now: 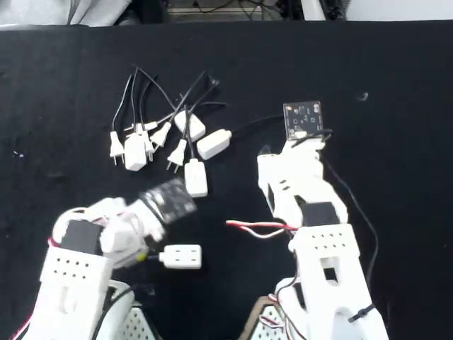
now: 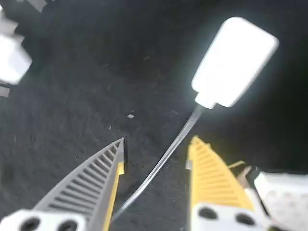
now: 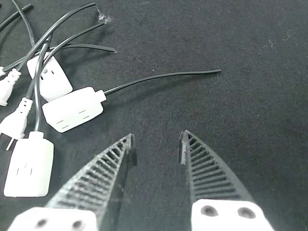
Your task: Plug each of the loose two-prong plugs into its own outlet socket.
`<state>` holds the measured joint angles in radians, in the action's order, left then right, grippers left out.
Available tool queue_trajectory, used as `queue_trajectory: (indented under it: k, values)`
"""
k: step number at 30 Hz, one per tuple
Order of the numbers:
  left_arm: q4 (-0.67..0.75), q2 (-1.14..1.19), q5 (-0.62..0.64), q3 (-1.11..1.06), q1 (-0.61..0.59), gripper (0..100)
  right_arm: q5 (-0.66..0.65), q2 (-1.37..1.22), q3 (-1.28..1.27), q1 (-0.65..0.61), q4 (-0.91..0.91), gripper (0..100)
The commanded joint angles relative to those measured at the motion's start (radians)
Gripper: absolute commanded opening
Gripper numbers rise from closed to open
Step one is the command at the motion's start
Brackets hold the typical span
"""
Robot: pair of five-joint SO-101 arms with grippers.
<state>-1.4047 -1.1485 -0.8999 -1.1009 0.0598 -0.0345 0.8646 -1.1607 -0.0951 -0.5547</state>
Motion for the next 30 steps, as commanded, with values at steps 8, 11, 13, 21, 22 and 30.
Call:
queue_trajectory:
  k: [8, 11, 13, 21, 22, 30]
  values:
    - [0.172, 0.002, 0.195, -0.22, 0.044, 14, 0.005, -0.002, 0.004, 0.005, 0.015, 15.8]
    - [0.18, 0.003, 0.196, -0.196, 0.036, 14, 0.005, -0.002, 0.004, 0.005, 0.015, 15.8]
    - [0.181, 0.026, 0.222, -0.182, 0.036, 14, 0.005, -0.002, 0.007, 0.008, 0.014, 15.8]
    - [0.189, 0.373, 0.292, 0.062, -0.183, 14, 0.003, -0.004, 0.222, 0.009, -0.249, 15.8]
    - [0.187, 0.43, 0.295, 0.093, -0.222, 14, 0.003, -0.005, 0.274, 0.006, -0.307, 15.8]
    - [0.382, 0.609, 0.496, 0.045, -0.414, 14, 0.002, -0.246, 0.587, -0.13, -0.479, 15.6]
